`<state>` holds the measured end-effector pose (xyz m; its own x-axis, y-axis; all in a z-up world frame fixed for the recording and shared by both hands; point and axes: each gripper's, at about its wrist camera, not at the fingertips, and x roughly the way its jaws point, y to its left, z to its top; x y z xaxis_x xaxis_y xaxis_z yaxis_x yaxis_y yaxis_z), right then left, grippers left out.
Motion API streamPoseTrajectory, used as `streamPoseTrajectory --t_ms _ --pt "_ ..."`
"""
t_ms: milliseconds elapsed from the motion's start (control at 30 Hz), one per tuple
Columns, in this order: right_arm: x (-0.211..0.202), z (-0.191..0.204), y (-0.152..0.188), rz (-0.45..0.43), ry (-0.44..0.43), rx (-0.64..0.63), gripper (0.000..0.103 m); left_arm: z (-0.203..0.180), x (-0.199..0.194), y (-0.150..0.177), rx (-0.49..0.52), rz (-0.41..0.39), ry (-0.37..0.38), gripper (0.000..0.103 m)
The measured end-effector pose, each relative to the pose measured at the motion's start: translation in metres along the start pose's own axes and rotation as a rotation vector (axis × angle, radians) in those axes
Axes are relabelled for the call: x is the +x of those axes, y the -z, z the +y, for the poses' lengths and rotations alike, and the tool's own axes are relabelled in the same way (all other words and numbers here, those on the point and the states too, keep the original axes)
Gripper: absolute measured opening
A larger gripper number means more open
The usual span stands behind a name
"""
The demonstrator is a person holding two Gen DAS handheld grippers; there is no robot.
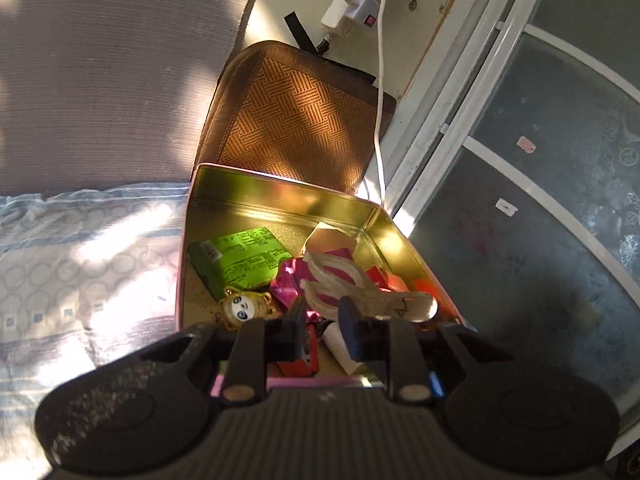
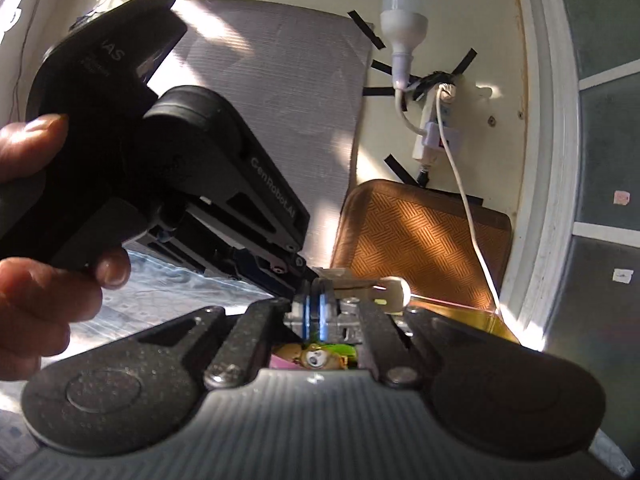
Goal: Organize rigid objects
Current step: 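Carry the white clip in the right tool and release it into the tin, then withdraw the open right tool back from the pink tin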
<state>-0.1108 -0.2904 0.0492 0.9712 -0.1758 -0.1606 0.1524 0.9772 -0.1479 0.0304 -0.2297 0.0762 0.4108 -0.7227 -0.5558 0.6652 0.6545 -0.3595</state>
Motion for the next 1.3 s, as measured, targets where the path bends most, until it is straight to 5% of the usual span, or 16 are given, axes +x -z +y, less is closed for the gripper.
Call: streamPoseTrajectory --t_ms 67,100,167,267,367,567,933,1300 --pt "0.031 -0.017 0.008 0.103 0.011 0.052 0.016 0.002 0.028 -0.001 0.008 0.026 -0.133 0.059" --pt "0.040 -0.027 0.014 0.168 0.033 0.095 0.034 0.005 0.037 0.001 0.003 0.046 -0.196 0.059" --pt "0.037 -0.050 0.023 0.204 0.071 0.234 0.039 0.012 0.036 0.010 -0.025 0.051 -0.186 0.061" --pt "0.005 -0.073 0.031 0.165 0.036 0.394 0.040 0.009 0.020 0.025 0.015 -0.002 -0.202 0.079" --pt "-0.024 -0.084 0.035 0.125 0.039 0.502 0.041 -0.008 0.003 0.038 0.131 -0.060 -0.284 0.080" --pt "-0.047 -0.082 0.033 0.105 0.051 0.536 0.043 -0.039 -0.021 0.058 0.213 -0.100 -0.317 0.090" --pt "-0.072 -0.077 0.032 0.151 0.066 0.560 0.043 -0.049 -0.037 0.102 0.248 -0.034 -0.368 0.091" --pt "-0.072 -0.061 0.032 0.207 0.030 0.569 0.044 -0.041 -0.064 0.111 0.262 -0.118 -0.482 0.092"
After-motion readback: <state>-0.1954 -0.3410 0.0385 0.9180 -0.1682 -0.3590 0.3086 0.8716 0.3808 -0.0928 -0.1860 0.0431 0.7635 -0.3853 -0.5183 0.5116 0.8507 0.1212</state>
